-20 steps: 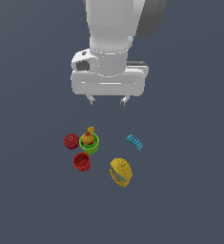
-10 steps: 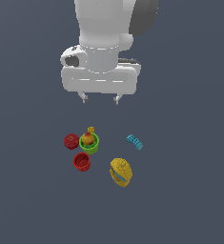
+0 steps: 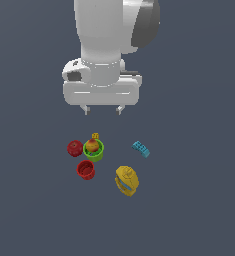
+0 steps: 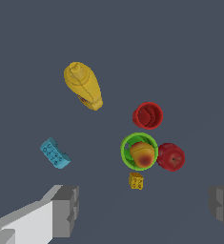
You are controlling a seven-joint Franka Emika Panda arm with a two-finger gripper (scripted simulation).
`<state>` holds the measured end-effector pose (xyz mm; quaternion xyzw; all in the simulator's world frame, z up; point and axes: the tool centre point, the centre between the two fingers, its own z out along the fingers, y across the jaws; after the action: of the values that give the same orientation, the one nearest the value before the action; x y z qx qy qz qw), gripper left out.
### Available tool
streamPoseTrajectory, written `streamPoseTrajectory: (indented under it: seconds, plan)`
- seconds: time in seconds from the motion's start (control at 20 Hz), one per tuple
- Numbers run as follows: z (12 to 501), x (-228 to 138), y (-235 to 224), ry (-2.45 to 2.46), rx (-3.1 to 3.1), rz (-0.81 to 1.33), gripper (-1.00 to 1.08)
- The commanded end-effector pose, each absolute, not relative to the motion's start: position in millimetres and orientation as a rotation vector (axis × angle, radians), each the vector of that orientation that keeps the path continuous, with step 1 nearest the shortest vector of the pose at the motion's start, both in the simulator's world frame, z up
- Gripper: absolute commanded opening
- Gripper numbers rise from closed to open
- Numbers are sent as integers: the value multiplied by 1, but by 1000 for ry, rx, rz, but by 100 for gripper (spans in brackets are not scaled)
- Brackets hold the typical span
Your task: Pick up a designated object from a clutter of objects.
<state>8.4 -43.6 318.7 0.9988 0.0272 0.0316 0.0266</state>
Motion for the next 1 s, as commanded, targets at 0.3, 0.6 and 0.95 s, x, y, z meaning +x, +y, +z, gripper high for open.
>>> streamPoseTrajectory:
  seconds: [0.3, 0.6, 0.95]
  plan:
    - [275, 12, -62, 301, 3077, 65, 100]
    - [237, 11, -78, 491, 3062, 40, 100]
    - [193, 5, -95, 709, 3035, 17, 100]
